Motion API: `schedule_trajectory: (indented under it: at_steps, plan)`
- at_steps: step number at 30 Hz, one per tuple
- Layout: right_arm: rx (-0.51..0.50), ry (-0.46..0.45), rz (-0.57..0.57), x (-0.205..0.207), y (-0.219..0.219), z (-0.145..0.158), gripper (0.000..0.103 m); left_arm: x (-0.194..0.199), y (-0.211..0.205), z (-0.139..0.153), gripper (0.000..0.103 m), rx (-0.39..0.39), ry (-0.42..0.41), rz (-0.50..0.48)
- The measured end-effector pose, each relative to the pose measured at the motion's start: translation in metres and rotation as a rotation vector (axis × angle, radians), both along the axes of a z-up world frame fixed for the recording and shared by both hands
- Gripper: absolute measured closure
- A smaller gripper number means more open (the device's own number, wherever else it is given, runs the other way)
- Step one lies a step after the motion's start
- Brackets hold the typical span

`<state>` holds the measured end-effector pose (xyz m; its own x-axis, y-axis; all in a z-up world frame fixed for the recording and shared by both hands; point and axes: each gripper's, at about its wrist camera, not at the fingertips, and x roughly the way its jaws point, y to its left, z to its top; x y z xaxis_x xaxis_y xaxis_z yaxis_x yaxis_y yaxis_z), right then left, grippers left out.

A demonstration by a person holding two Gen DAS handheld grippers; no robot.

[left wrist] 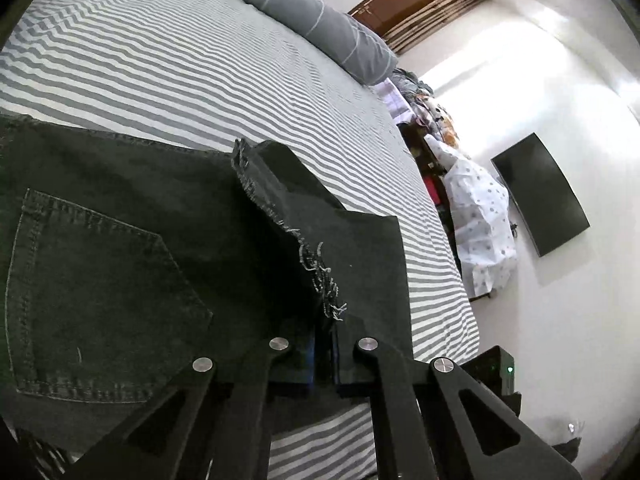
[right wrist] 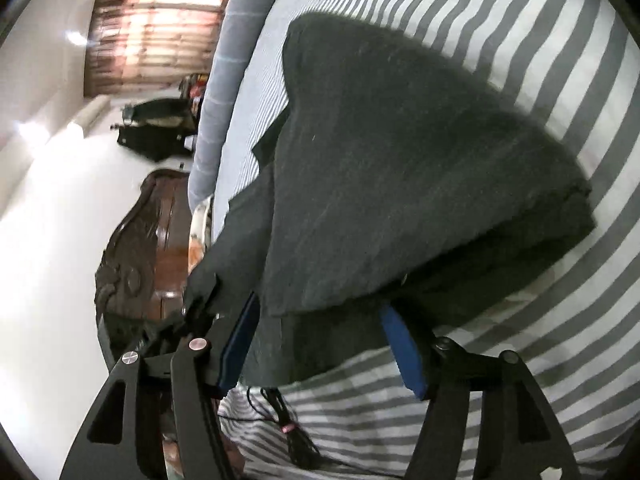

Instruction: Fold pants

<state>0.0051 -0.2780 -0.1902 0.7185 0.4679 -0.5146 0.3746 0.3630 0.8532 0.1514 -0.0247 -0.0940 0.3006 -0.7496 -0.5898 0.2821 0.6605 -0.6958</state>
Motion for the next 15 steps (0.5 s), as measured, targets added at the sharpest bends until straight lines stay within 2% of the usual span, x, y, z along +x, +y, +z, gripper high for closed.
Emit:
schedule_trajectory:
  at_steps: [4, 6, 8, 9, 10, 11, 15]
  plan:
    - [-0.079, 0.019, -0.086, -0.014, -0.03, 0.008, 0.05, 0.0, -0.005, -0.005, 0.098, 0.044, 0.007, 0.004]
    - [-0.096, 0.022, -0.106, -0.019, -0.041, 0.01, 0.056, 0.0, -0.007, -0.008, 0.098, 0.076, 0.013, -0.002]
    - [-0.083, 0.042, -0.106, -0.022, -0.051, 0.009, 0.067, -0.001, -0.012, -0.012, 0.098, 0.123, 0.017, -0.014]
    - [-0.077, 0.042, -0.106, -0.023, -0.053, 0.008, 0.07, -0.002, -0.014, -0.013, 0.098, 0.15, 0.017, -0.019]
    - [-0.092, 0.046, -0.106, -0.024, -0.056, 0.01, 0.076, -0.004, -0.015, -0.015, 0.098, 0.171, 0.017, -0.027]
    - [-0.117, 0.057, -0.102, -0.025, -0.057, 0.011, 0.087, -0.006, -0.017, -0.016, 0.098, 0.19, 0.018, -0.035]
    - [-0.22, 0.064, -0.111, -0.029, -0.061, 0.023, 0.096, -0.016, -0.019, -0.017, 0.098, 0.204, 0.026, -0.081]
